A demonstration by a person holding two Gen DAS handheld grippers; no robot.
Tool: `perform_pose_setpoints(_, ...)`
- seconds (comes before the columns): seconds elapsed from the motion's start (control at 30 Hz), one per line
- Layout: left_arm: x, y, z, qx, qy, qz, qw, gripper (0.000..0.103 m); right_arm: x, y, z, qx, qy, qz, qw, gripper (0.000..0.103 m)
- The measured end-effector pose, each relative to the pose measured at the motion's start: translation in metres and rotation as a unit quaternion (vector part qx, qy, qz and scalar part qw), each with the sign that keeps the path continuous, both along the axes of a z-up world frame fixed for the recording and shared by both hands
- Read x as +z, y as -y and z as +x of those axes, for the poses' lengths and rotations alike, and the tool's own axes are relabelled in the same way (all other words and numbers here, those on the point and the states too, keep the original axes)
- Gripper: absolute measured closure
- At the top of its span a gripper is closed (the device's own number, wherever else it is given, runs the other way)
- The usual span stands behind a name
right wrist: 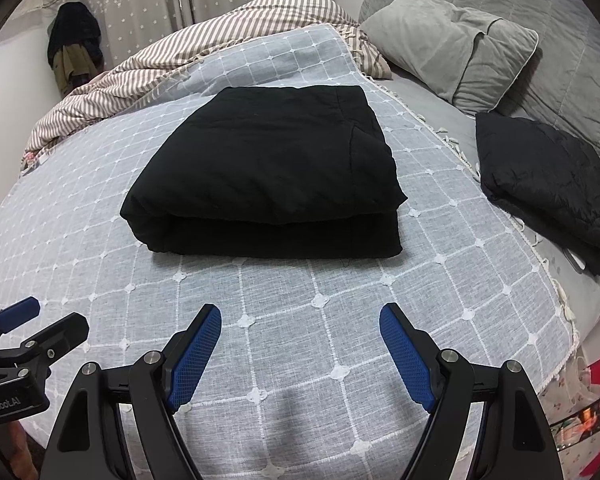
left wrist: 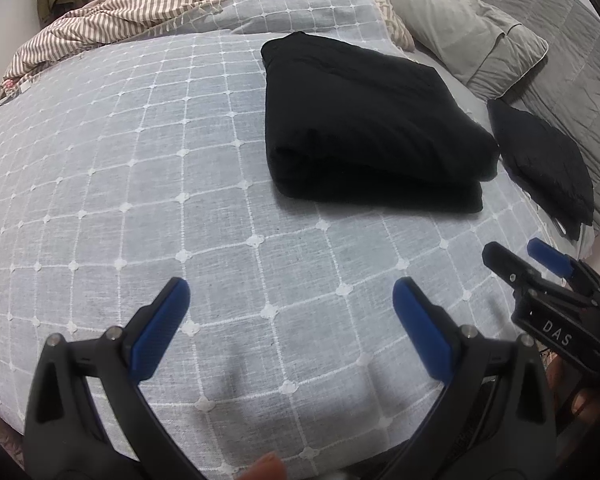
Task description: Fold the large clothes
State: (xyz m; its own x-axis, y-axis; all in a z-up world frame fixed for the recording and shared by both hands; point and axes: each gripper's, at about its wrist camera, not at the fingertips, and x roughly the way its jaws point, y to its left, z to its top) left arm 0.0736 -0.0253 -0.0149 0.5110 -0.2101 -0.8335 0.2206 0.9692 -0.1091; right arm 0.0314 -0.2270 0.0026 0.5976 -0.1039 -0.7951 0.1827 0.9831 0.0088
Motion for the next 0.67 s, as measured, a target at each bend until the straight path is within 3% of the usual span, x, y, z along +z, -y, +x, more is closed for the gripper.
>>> perform_pose_setpoints(0.67,-0.0029,0.0034,-0.0012,0.005,0.000,0.012,0.9999,0.002,-0.0030,-0.0016,0.0013,-0.006,-0.002,0.000,1.000,0.020)
